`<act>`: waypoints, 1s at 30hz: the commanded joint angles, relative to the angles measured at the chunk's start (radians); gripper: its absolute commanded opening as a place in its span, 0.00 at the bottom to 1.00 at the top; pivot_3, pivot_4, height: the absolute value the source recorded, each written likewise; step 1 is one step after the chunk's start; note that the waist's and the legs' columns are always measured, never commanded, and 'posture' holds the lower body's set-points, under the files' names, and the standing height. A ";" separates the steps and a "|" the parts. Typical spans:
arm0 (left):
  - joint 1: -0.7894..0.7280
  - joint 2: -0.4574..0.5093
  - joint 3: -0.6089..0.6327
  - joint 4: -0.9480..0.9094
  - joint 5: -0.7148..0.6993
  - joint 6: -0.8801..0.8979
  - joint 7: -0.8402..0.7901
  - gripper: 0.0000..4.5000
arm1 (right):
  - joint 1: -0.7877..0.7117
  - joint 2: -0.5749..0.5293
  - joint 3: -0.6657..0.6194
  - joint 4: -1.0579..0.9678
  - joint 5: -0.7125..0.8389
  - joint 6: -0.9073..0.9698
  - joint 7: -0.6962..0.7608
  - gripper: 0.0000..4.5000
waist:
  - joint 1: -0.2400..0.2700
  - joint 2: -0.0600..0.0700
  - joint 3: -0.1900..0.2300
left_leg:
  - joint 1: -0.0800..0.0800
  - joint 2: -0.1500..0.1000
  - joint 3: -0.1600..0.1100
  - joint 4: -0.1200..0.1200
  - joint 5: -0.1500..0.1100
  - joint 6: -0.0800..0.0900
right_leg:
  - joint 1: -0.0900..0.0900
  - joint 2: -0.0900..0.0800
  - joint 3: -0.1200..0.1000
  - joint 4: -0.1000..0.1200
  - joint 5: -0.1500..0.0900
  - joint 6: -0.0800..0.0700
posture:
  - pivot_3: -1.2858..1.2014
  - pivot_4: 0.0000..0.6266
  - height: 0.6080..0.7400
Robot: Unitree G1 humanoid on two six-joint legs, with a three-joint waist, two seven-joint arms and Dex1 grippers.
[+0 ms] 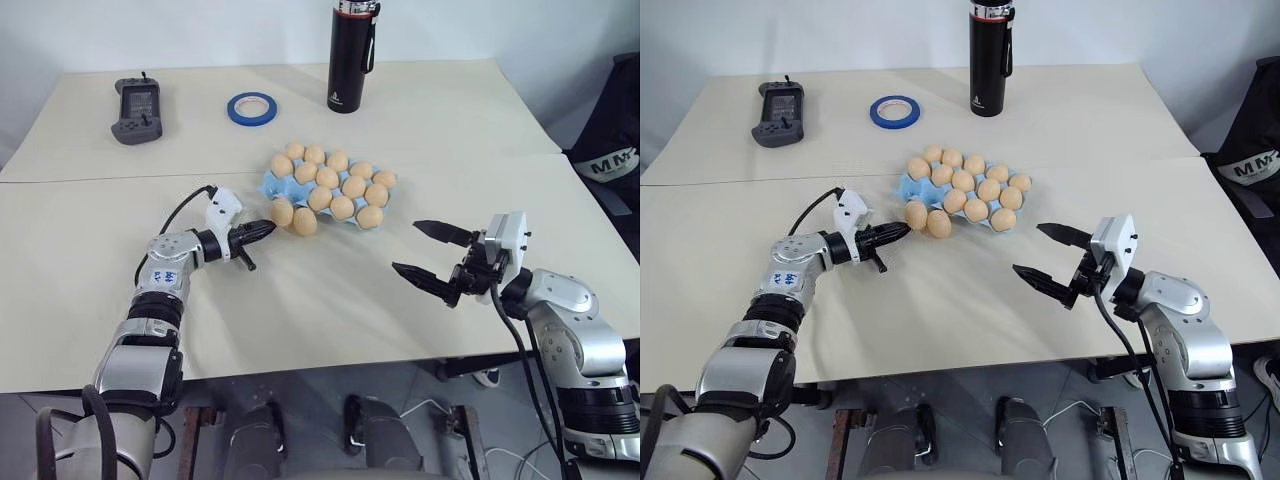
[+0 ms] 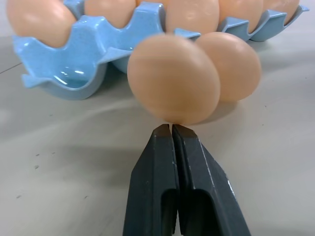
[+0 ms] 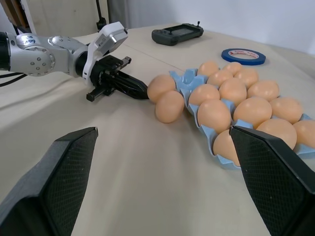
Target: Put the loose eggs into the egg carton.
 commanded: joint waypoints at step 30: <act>-0.050 0.023 0.013 -0.122 -0.011 0.069 0.025 0.99 | -0.002 -0.016 -0.011 -0.016 -0.001 -0.005 0.012 1.00 | 0.001 0.000 0.000 | 0.000 -0.001 0.000 0.001 0.000 0.001 | 0.000 -0.001 -0.001 0.001 0.000 0.000 | 0.52 0.24 1.00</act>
